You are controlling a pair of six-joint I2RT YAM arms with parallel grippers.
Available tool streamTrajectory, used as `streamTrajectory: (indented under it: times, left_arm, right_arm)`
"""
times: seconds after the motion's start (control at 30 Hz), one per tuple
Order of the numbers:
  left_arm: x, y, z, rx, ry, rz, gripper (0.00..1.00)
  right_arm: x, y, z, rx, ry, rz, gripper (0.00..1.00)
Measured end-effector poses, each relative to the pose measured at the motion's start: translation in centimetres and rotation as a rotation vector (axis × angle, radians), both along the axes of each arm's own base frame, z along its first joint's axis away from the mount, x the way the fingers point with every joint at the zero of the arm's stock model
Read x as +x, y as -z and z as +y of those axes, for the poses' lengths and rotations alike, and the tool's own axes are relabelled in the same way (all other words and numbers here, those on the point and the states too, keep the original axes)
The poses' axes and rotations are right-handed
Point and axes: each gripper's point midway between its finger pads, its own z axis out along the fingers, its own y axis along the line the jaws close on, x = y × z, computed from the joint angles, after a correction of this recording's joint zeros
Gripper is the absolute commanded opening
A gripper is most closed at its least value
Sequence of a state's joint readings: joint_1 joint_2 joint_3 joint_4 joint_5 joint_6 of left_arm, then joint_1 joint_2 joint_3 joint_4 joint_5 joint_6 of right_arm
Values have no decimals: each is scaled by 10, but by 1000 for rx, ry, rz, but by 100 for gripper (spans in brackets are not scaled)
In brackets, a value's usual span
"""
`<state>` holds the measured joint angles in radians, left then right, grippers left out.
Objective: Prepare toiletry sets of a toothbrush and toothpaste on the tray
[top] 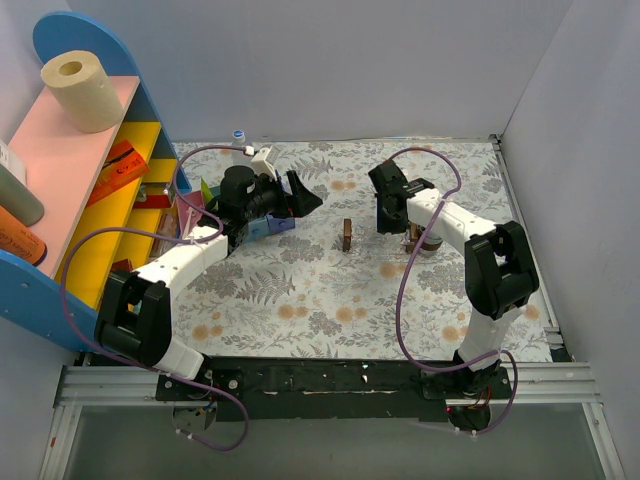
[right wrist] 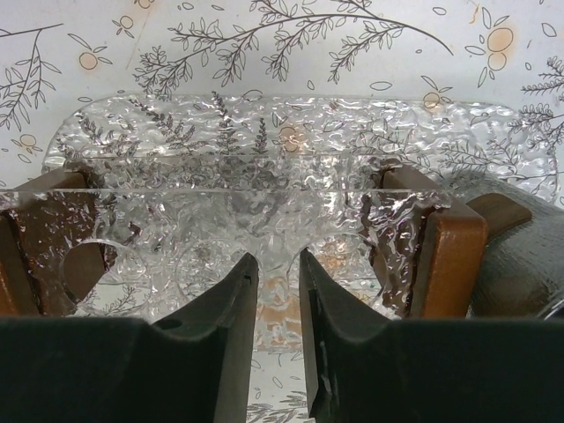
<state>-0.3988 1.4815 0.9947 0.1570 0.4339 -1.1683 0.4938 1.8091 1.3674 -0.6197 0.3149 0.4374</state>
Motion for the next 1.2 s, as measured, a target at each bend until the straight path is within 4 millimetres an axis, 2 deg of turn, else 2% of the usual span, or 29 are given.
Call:
streamTrajectory:
  times: [0.73,0.93,1.2]
  left_arm:
    - [0,1,0,-1,-3,3,86]
    - [-1,7,4,11,-19,10,86]
    - [-2,3,6,13,-22,-16,90]
  right_arm:
    - [-1,0,-2,-14,-17,9,45]
    - [0,-2,-1,-11,-19,6,47]
    - [2,-10,1,6,-24,-11,47]
